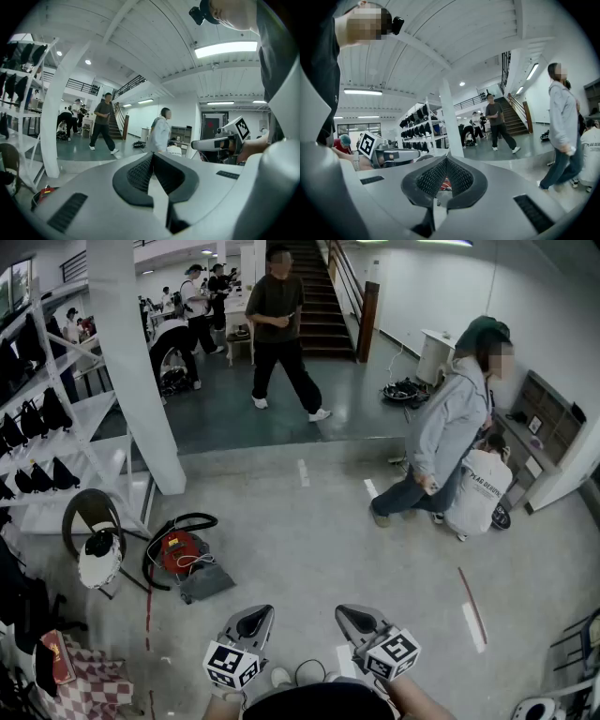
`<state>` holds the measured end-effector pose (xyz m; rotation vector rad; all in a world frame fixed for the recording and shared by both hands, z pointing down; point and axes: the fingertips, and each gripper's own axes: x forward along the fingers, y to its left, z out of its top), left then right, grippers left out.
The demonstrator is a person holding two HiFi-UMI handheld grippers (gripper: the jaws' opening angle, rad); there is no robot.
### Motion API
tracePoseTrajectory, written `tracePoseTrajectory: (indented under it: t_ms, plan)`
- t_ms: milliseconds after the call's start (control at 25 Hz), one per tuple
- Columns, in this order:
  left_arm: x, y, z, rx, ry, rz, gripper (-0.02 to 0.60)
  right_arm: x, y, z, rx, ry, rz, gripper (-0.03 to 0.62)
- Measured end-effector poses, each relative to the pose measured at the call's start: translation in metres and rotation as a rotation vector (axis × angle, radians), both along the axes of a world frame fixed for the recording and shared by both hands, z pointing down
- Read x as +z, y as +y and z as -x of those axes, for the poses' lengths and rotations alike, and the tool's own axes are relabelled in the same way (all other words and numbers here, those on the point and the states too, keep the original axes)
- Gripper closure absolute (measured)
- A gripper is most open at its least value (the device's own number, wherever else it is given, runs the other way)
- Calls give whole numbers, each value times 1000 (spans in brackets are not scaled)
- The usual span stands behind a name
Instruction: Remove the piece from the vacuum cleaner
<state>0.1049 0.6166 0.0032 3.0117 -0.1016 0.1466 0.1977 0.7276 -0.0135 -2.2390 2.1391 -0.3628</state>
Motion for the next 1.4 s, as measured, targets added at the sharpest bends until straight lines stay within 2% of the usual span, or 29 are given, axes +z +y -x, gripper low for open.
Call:
tracePoseTrajectory:
  t_ms: [360, 560, 880, 1160, 1400]
  plan:
    - [6, -54, 24, -32, 7, -8, 563, 7, -51, 19, -18, 17, 14, 566]
    - [14, -83, 37, -32, 2, -2, 563, 6, -79, 30, -22, 1, -10, 566]
    - [31, -131, 47, -66, -26, 3, 563, 24, -118, 23, -12, -24, 14, 566]
    - [45, -186, 32, -119, -62, 10, 563, 38, -184, -3, -52, -62, 18, 566]
    - [42, -244, -12, -172, -88, -5, 563, 37, -256, -53, -125, -68, 23, 566]
